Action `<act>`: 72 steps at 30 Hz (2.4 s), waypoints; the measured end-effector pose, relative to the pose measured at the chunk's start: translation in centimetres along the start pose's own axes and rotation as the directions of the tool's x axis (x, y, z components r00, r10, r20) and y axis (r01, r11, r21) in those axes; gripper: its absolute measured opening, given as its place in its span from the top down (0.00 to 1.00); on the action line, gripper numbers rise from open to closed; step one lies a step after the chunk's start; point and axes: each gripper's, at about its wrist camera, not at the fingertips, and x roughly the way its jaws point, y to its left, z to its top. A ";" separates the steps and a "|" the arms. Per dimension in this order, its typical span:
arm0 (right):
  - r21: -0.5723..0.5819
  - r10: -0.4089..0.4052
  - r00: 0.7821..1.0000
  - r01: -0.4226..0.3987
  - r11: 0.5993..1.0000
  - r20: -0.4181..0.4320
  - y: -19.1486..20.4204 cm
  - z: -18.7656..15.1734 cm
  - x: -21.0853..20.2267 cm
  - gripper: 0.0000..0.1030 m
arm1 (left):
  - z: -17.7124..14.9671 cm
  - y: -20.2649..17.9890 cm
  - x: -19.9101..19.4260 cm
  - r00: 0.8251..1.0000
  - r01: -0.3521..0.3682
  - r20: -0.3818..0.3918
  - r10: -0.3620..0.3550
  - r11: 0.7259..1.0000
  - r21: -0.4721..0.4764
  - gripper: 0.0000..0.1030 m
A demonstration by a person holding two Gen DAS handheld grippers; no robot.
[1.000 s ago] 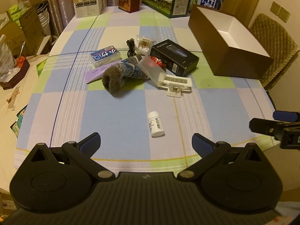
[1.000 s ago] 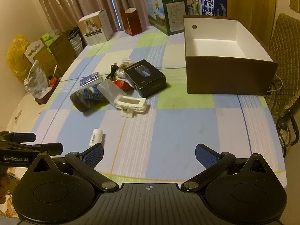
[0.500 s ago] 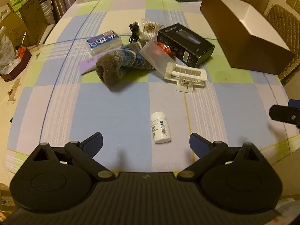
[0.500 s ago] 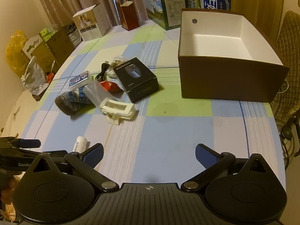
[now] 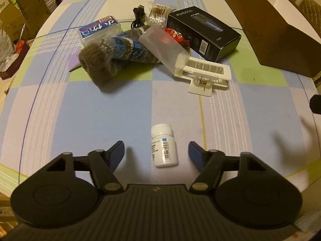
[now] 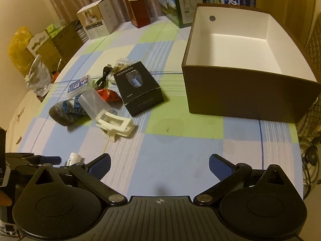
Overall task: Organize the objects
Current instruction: 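Grasp the white pill bottle with the left tool while the right tool grasps the white plastic holder, then carry the pill bottle and white holder with both tools into the open box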
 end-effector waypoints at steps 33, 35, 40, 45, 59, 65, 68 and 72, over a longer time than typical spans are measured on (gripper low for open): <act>-0.557 0.251 0.962 -0.265 0.787 -0.104 7.2 2.5 13.7 0.60 | -1.2 4.4 -0.5 0.996 -0.087 0.014 0.093 0.969 -0.230 0.78; -0.556 0.235 0.967 -0.252 0.792 -0.102 6.9 1.9 13.2 0.61 | -1.1 4.4 -0.5 0.996 -0.084 0.012 0.089 0.970 -0.229 0.78; -0.485 0.199 0.973 -0.233 0.843 -0.120 5.1 0.5 11.2 0.61 | -0.9 4.2 -0.3 0.998 -0.062 0.020 0.067 0.974 -0.216 0.78; -0.425 0.187 0.971 -0.234 0.874 -0.150 4.0 -0.2 9.7 0.59 | -0.4 3.5 -0.3 0.999 -0.030 0.030 0.036 0.982 -0.184 0.78; -0.384 0.180 0.979 -0.202 0.901 -0.092 3.6 -0.7 8.9 0.63 | 1.4 1.1 -1.4 0.997 0.037 0.075 -0.029 0.994 -0.102 0.78; -0.276 0.204 0.978 -0.205 0.939 -0.032 0.5 0.5 4.8 0.63 | 3.1 -1.0 -2.6 0.990 0.092 0.115 -0.086 0.995 -0.049 0.78; -0.246 0.206 0.978 -0.195 0.950 0.019 -0.6 1.4 2.4 0.63 | 4.5 -2.6 -3.3 0.983 0.122 0.142 -0.120 0.992 -0.006 0.78; -0.217 0.189 0.977 -0.164 0.962 0.099 -2.3 2.6 -0.8 0.63 | 6.8 -5.1 -4.2 0.969 0.170 0.174 -0.178 0.984 0.056 0.78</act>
